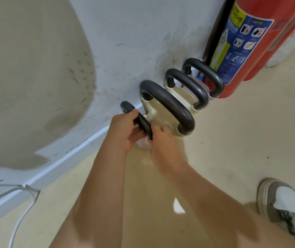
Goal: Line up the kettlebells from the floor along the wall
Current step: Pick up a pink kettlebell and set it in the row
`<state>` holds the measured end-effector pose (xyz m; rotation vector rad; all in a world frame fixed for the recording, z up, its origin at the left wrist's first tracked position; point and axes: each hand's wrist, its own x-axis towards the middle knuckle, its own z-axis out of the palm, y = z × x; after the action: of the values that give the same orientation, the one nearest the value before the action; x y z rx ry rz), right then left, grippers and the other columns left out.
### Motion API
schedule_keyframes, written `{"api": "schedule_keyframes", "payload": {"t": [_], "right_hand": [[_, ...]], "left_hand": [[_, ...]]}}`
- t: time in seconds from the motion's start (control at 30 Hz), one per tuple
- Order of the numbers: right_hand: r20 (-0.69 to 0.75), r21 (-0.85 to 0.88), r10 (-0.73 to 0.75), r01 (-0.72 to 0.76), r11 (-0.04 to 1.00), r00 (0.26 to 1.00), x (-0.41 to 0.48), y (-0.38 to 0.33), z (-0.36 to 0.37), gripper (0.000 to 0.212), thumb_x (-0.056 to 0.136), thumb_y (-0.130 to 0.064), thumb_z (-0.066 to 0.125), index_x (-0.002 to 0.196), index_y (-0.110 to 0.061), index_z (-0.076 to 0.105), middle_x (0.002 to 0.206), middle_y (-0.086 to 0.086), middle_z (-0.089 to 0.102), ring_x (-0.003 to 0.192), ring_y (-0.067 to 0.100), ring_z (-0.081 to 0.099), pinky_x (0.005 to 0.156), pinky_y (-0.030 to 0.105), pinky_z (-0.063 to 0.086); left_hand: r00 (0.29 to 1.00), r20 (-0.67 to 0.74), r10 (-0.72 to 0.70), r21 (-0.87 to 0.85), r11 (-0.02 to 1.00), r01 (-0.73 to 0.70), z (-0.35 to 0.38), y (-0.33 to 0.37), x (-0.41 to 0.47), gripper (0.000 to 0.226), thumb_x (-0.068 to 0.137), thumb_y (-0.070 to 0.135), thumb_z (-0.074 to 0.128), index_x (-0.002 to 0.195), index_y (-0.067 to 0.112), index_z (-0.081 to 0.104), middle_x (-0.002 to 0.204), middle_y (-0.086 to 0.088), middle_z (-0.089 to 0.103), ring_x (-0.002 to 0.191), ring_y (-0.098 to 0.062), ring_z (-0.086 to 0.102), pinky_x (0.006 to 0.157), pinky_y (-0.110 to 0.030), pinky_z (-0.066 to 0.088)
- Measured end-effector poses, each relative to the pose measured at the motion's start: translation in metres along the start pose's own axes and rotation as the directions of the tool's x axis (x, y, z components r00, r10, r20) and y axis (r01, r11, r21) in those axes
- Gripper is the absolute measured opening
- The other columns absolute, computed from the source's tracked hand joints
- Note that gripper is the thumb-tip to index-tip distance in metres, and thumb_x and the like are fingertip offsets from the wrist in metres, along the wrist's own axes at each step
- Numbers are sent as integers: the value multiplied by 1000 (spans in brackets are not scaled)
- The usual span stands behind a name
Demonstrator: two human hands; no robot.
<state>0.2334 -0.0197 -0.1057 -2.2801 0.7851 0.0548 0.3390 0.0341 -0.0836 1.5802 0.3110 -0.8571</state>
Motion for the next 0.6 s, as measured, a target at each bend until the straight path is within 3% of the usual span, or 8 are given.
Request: {"api": "schedule_keyframes", "payload": {"t": [0.07,0.17,0.3,0.43,0.6], "right_hand": [[42,9,-53,53,999,998,8,5,-2,24,90,-9,51,114,-12,50,101,6,50,84,29,60,70,38,49],[51,-4,-104,104,995,993,12,8,-2,15,87,-17,57,100,-14,51,93,2,57,77,23,61,68,45,54],[54,-72,-131,134,988,990,17,8,1,18,87,-12,57,104,-10,52,99,7,58,80,27,62,65,41,52],[58,-106,-144,149,983,988,17,5,2,26,83,-7,60,107,-9,50,103,8,57,82,27,62,61,33,42],[27,-34,-129,130,991,991,22,9,1,12,84,-16,61,93,-12,53,92,5,60,76,24,61,59,32,42]], "left_hand": [[1000,13,28,78,996,-29,3,-2,1,20,97,17,54,104,-1,60,98,-18,69,84,-30,72,70,-42,61],[995,-52,83,187,980,-72,8,-5,4,16,97,20,52,91,7,59,94,-16,69,87,-33,71,82,-48,58],[992,-98,77,156,986,-61,5,-7,8,17,96,18,53,103,2,56,96,-19,69,87,-34,71,84,-52,57],[992,-114,61,123,991,-47,3,-7,9,12,96,15,52,102,5,54,99,-21,69,89,-36,70,84,-53,57],[993,-106,60,146,988,-44,2,-9,8,16,96,18,52,102,5,57,100,-21,70,88,-35,71,84,-52,57]]}}
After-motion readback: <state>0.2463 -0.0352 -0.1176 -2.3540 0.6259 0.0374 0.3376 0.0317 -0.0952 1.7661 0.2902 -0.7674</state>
